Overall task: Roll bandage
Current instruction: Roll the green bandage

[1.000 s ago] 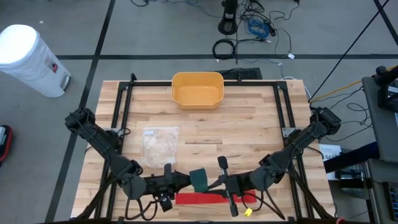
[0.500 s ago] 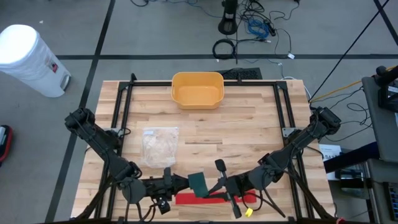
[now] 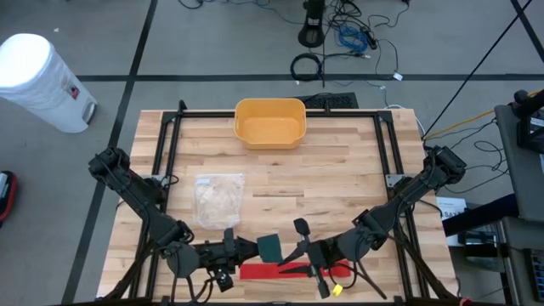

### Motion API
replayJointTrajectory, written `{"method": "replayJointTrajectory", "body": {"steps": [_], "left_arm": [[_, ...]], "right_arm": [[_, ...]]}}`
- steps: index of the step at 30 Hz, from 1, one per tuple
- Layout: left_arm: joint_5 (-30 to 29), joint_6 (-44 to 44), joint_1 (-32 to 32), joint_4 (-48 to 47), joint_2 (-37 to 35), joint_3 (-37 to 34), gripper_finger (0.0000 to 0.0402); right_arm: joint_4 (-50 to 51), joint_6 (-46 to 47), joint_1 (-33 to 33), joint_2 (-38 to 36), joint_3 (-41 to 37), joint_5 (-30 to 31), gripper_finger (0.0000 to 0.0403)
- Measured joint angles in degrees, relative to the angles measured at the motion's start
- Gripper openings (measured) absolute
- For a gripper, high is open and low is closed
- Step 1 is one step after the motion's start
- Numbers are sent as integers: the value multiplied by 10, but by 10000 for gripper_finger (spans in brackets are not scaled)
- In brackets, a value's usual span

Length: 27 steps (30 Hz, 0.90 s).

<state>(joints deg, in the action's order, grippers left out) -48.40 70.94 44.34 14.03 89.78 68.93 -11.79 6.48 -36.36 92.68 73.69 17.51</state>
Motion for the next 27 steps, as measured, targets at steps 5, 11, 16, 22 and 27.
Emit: {"method": "replayJointTrajectory", "body": {"steps": [5, 11, 16, 22, 27], "left_arm": [[0, 0, 0, 0, 0, 0, 38], [1, 0, 0, 0, 0, 0, 38], [1, 0, 0, 0, 0, 0, 38], [1, 0, 0, 0, 0, 0, 38], [1, 0, 0, 0, 0, 0, 38]], "right_arm": [[19, 4, 0, -4, 0, 4, 66], [37, -14, -13, -23, 0, 56, 66], [44, -41, -29, -23, 0, 81, 82], [24, -42, -31, -23, 0, 113, 139], [17, -40, -31, -23, 0, 109, 169]]}}
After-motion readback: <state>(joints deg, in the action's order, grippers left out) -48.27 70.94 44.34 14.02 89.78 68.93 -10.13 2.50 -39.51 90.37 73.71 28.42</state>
